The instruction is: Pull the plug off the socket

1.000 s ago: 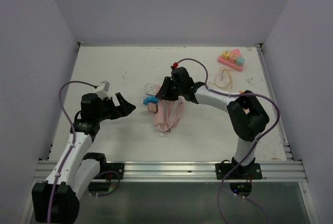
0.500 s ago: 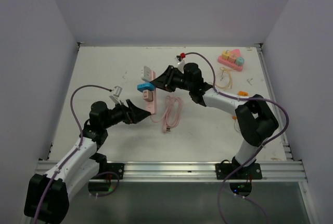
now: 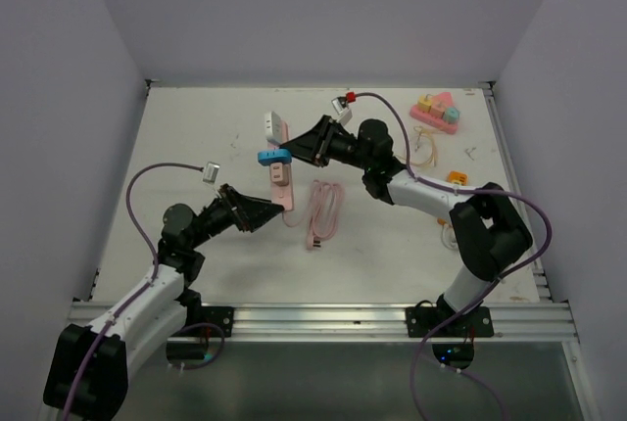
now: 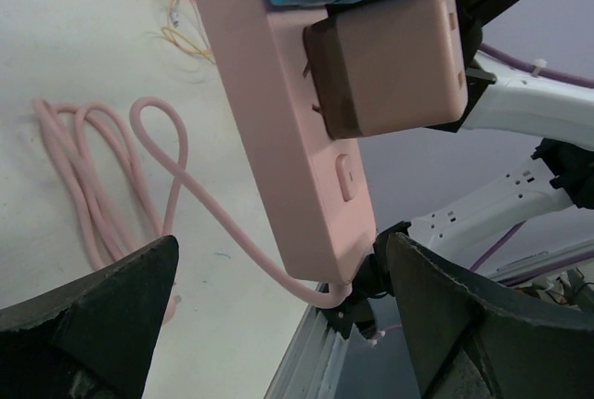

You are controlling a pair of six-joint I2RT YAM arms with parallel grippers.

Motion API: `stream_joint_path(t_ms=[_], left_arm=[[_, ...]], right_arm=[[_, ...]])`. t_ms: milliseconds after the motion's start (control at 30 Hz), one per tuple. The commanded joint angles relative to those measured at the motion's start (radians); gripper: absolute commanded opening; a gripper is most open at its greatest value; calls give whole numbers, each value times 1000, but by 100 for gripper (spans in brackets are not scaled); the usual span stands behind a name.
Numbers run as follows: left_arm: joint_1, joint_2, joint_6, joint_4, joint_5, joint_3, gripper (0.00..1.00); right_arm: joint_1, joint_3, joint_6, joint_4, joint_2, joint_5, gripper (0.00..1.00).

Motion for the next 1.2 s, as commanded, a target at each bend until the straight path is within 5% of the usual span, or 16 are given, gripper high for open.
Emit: stream_joint_path(t_ms=[0, 700, 1133, 1167], left_arm=[[-13, 9, -64, 184, 18, -8, 97], [-74, 152, -176, 410, 3, 56, 73], [-93, 83, -138, 315, -17, 24, 17], [-93, 69, -135, 303, -20, 22, 14]], right_arm=[[4, 1, 79, 169, -49, -33, 0], [24, -4, 104, 226, -8, -53, 0], [26, -8, 114, 248, 20, -69, 1], [26, -11, 113, 249, 21, -70, 10]])
